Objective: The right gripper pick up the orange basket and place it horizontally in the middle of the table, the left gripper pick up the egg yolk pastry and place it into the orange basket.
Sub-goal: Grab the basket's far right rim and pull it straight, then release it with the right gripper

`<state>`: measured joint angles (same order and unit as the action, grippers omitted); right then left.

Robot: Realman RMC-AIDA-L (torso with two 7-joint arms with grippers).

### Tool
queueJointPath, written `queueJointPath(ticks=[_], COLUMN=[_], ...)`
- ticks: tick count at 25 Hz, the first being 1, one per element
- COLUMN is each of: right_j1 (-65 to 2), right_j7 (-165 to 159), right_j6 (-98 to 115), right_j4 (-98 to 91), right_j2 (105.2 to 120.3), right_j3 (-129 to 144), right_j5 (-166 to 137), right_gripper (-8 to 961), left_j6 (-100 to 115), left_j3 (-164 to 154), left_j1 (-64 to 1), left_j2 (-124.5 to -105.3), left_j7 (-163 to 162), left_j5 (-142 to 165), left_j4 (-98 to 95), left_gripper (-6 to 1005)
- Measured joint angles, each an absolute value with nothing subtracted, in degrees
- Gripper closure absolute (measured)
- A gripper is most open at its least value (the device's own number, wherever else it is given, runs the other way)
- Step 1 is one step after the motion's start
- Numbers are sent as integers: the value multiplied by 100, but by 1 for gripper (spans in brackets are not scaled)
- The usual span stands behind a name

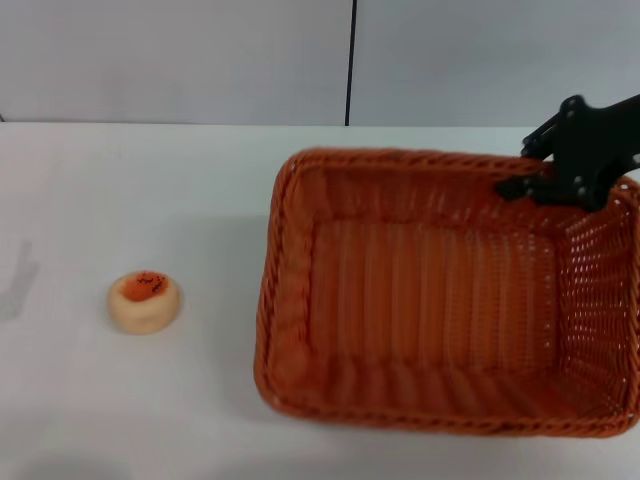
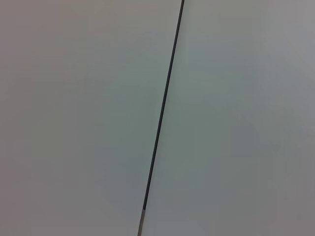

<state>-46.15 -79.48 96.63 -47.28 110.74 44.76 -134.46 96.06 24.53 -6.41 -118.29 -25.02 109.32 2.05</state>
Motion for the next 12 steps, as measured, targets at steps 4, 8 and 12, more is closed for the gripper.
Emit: queueJointPath(ticks=[4, 8, 12], right_j1=[-4646, -4608, -4510], right_j7=[-7615, -7376, -7307], right_j6=[9633, 9600, 9553], right_j4=[-4550, -4648, -4869], right_j2=[11122, 11260, 11397], right_j3=[4562, 4565, 4582], right_j5=[-13358, -13361, -13388], right_gripper=[798, 796, 794], left_j6=[9616, 9623, 9624], left_j3=[2452, 2441, 2435], left_j1=[-641, -640, -623], left_j2=[-11833, -11849, -11849], left_j7=[-2500, -2498, -2503], left_j5=[10933, 10936, 10942], left_j4=[217, 220, 220], left_gripper=[187, 189, 190])
